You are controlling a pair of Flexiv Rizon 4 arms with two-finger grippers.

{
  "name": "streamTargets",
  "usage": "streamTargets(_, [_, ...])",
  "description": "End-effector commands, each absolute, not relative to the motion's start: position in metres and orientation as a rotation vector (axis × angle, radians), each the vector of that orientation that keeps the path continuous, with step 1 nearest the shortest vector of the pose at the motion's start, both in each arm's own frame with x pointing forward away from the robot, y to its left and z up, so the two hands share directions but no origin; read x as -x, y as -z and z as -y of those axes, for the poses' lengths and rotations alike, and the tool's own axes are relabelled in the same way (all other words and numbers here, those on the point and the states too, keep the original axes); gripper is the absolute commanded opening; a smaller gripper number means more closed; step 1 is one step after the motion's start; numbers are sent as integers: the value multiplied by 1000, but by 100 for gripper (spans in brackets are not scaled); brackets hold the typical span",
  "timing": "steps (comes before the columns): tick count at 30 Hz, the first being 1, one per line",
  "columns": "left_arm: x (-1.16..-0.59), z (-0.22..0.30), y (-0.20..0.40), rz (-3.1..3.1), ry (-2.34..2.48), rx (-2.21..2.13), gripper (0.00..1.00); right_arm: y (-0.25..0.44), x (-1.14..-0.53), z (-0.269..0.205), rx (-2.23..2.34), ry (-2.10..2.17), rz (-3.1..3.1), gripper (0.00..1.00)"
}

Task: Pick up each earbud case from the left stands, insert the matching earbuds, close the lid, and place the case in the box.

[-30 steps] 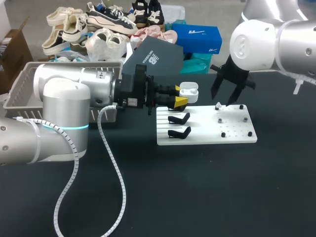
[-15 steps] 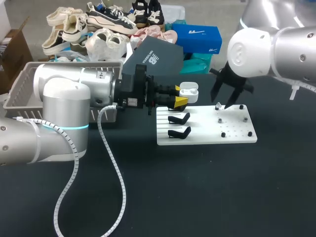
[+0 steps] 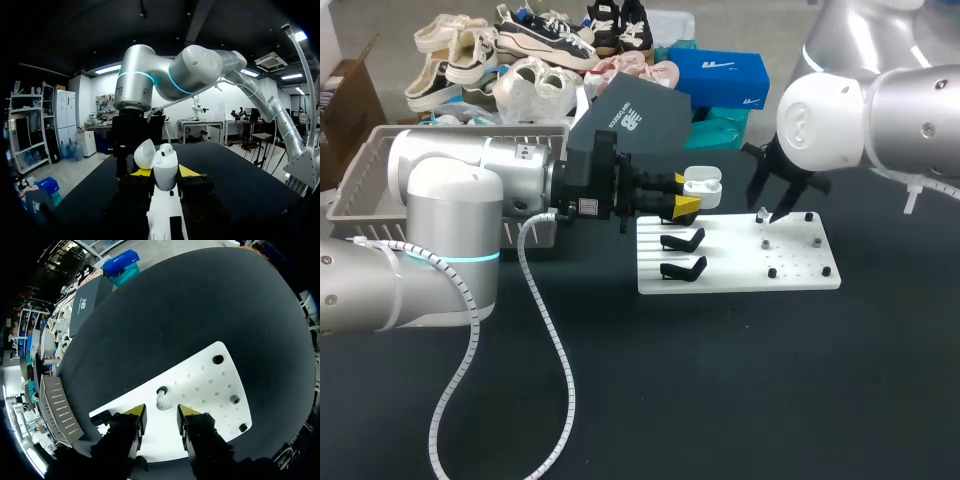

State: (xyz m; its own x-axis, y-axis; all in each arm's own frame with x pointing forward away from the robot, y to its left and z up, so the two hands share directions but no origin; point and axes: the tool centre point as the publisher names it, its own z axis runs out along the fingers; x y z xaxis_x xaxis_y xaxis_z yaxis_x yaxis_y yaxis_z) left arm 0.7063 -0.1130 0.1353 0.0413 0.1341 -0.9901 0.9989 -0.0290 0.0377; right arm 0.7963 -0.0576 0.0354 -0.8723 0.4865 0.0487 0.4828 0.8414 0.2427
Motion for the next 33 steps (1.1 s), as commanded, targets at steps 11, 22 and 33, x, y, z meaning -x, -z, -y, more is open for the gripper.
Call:
streamTargets(11, [-705, 113, -135, -1265, 1130, -1343, 0, -31, -794, 62, -809, -414, -2941, 31])
streamTargets(22, [-705, 113, -135, -1265, 1130, -1343, 0, -32, -794, 60, -799, -438, -2952, 29])
streamTargets(33, [-705, 113, -135, -1265, 1130, -1343, 0, -30, -798, 57, -783, -428, -2961, 29])
